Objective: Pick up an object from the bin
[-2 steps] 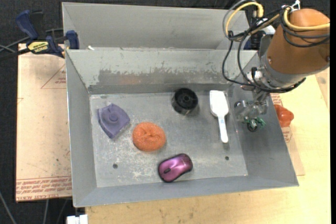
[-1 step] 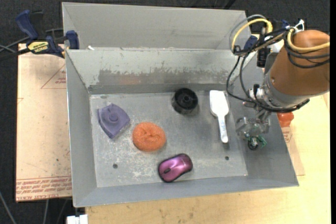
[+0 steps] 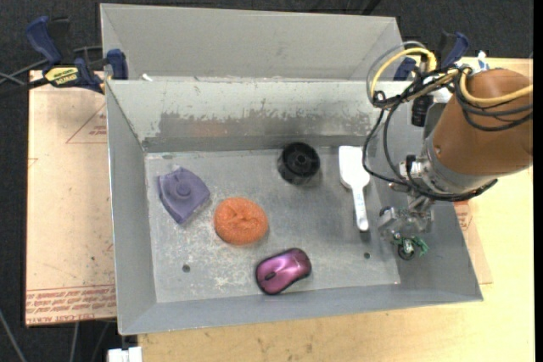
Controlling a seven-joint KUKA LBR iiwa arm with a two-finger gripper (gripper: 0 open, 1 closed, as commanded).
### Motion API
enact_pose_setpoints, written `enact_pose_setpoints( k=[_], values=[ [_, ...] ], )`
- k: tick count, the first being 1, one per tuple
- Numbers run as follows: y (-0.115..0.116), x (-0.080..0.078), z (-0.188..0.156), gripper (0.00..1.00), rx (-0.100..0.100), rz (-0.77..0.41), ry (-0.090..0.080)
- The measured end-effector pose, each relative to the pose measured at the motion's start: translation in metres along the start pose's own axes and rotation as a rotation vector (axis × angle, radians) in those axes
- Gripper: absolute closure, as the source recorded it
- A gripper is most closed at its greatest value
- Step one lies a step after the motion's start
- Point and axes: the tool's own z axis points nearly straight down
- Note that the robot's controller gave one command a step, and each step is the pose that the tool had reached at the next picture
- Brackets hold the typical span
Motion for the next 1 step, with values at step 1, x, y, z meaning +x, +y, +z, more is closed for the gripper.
enact_pose_setpoints(
  k=[1],
  values=[
    [-0.0096, -0.017, -0.0099, 1.0, 0.005, -0.299, -0.001]
  ],
)
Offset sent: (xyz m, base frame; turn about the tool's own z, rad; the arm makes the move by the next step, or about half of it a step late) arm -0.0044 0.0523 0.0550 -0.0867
